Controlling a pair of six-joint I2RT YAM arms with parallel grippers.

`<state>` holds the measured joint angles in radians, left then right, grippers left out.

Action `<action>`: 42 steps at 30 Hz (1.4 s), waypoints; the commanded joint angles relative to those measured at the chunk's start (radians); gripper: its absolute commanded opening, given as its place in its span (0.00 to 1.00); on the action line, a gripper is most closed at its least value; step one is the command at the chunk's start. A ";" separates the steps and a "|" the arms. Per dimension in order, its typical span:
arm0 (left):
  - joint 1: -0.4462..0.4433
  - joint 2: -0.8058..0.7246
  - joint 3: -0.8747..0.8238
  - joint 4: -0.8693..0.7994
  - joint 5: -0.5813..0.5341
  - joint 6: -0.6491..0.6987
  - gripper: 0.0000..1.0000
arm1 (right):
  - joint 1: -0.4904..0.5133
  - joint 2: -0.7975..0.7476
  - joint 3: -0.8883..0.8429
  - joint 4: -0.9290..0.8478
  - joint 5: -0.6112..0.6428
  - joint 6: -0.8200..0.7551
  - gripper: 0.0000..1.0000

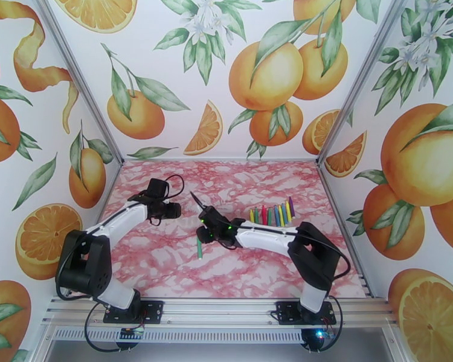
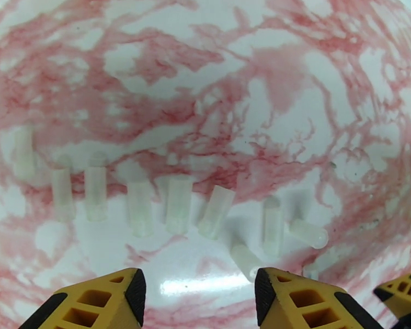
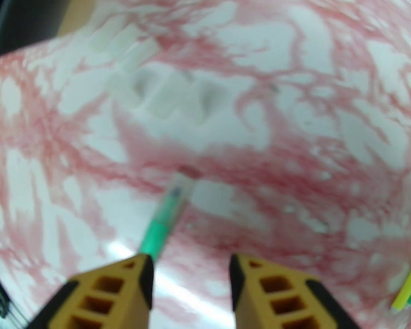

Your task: Open the pen caps

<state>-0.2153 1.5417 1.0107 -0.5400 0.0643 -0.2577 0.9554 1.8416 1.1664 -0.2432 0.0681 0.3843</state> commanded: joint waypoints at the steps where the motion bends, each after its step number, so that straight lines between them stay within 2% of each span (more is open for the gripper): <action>1: 0.030 -0.058 -0.028 0.050 0.019 -0.015 0.58 | 0.012 0.045 0.037 -0.051 -0.031 -0.002 0.43; 8: 0.077 -0.101 -0.067 0.069 0.037 -0.029 0.58 | 0.040 0.105 0.085 -0.097 -0.039 -0.025 0.43; 21: 0.095 -0.122 -0.105 0.094 0.040 -0.041 0.59 | 0.055 0.164 0.090 -0.122 -0.029 -0.014 0.42; 30: 0.096 -0.116 -0.107 0.101 0.053 -0.048 0.59 | 0.056 0.166 0.093 -0.142 0.001 -0.021 0.38; 42: 0.096 -0.120 -0.106 0.103 0.067 -0.049 0.59 | 0.056 0.177 0.091 -0.204 0.103 -0.038 0.31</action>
<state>-0.1249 1.4471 0.9173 -0.4671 0.1131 -0.3054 1.0080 1.9862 1.2514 -0.3851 0.1158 0.3573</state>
